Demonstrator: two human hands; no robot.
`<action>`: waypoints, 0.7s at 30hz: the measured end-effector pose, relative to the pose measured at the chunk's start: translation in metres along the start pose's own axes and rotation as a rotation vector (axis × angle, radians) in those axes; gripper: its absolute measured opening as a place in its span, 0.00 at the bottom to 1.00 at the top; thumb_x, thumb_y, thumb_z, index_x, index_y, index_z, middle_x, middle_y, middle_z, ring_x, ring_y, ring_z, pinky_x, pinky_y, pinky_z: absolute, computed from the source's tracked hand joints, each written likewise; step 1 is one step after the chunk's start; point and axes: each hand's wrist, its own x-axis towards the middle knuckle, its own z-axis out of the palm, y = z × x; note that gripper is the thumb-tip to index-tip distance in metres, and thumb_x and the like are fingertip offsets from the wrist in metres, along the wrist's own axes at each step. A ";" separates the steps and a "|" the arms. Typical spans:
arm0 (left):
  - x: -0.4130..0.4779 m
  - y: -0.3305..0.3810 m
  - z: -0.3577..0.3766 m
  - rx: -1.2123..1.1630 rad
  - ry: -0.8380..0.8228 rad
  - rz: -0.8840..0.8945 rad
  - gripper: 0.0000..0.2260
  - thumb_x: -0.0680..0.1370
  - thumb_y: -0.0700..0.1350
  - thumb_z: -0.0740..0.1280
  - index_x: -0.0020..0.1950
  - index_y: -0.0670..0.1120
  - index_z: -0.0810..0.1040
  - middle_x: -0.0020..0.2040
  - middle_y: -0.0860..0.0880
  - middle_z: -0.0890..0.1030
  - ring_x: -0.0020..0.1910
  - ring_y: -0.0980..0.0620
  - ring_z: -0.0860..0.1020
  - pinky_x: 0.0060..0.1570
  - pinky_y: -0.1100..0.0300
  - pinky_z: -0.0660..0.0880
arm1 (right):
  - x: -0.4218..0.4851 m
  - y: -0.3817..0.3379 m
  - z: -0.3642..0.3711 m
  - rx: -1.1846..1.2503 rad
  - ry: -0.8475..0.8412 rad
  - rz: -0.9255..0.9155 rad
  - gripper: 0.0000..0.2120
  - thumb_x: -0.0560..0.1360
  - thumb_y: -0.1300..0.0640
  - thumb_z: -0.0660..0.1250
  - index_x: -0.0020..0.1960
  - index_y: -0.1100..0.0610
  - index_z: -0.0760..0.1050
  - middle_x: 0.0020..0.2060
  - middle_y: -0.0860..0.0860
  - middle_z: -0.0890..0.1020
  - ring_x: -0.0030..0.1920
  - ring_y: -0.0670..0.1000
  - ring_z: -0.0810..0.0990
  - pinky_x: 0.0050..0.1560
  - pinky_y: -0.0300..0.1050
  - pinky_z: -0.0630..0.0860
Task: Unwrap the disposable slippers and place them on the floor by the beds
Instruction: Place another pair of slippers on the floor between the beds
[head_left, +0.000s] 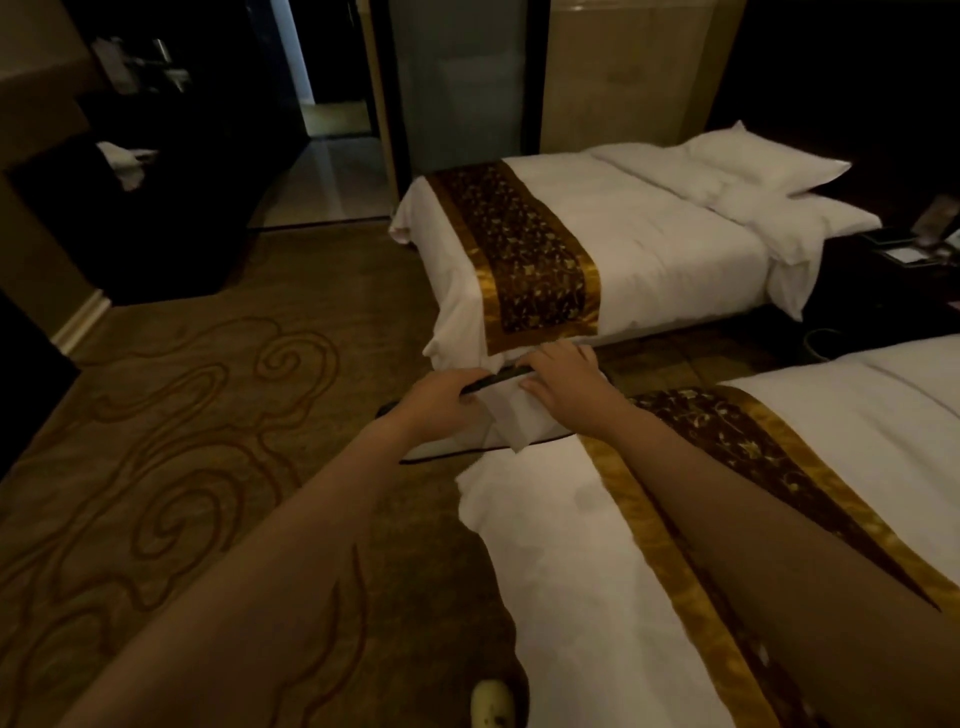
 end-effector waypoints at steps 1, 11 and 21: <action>0.021 -0.006 -0.005 0.004 0.007 0.001 0.16 0.78 0.43 0.61 0.65 0.48 0.74 0.59 0.44 0.80 0.56 0.44 0.78 0.51 0.56 0.74 | 0.021 0.009 0.003 -0.005 -0.004 -0.006 0.13 0.78 0.52 0.56 0.60 0.53 0.71 0.55 0.52 0.75 0.59 0.54 0.68 0.60 0.52 0.61; 0.213 -0.068 -0.061 0.033 -0.010 -0.127 0.13 0.80 0.47 0.58 0.64 0.47 0.72 0.59 0.43 0.78 0.54 0.44 0.77 0.48 0.54 0.73 | 0.222 0.088 0.017 -0.057 -0.096 -0.087 0.14 0.79 0.52 0.55 0.63 0.51 0.68 0.59 0.51 0.73 0.61 0.52 0.66 0.65 0.51 0.58; 0.445 -0.141 -0.084 -0.312 0.042 -0.152 0.15 0.80 0.46 0.58 0.66 0.46 0.69 0.64 0.44 0.75 0.59 0.45 0.75 0.47 0.57 0.70 | 0.394 0.183 0.039 -0.009 0.260 0.296 0.32 0.75 0.46 0.63 0.73 0.57 0.56 0.74 0.56 0.58 0.74 0.57 0.55 0.75 0.55 0.53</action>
